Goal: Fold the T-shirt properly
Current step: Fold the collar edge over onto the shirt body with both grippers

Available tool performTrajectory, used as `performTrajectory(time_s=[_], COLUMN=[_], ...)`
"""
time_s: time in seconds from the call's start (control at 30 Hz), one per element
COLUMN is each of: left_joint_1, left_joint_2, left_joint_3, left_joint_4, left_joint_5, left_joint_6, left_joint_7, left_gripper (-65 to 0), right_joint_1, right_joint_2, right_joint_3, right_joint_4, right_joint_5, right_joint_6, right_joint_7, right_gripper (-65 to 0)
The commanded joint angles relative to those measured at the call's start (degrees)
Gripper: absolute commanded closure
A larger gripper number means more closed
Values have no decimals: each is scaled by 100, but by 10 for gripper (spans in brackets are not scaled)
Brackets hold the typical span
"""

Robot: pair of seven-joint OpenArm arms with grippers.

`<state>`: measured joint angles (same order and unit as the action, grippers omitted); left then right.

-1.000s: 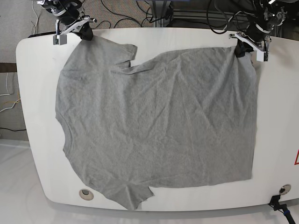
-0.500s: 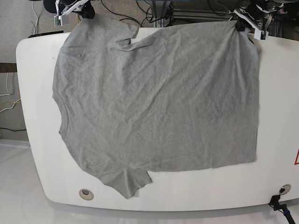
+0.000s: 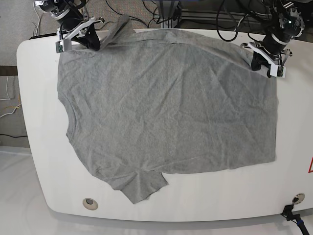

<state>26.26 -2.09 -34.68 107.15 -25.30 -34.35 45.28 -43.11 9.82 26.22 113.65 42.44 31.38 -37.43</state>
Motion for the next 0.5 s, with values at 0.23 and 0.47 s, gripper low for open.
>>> performTrajectory(time_s=[0.23,0.47], left_joint_1=[-204,-609], left_joint_2=[-7,2], left_joint_3=[-1,-27], left_joint_4=[111,85], left_joint_5=[-77,-68], left_joint_6=[-7,19], left_joint_7=[-40,-40], left_gripper=[0,0], right_joint_1=[773,1670], right_joint_2=[253,235], right_joint_3=[29,20], right_joint_4=[95,86], right_joint_5=[121,121], right_joint_6=[243,225], right_joint_7=[-138,-639], right_gripper=[0,0])
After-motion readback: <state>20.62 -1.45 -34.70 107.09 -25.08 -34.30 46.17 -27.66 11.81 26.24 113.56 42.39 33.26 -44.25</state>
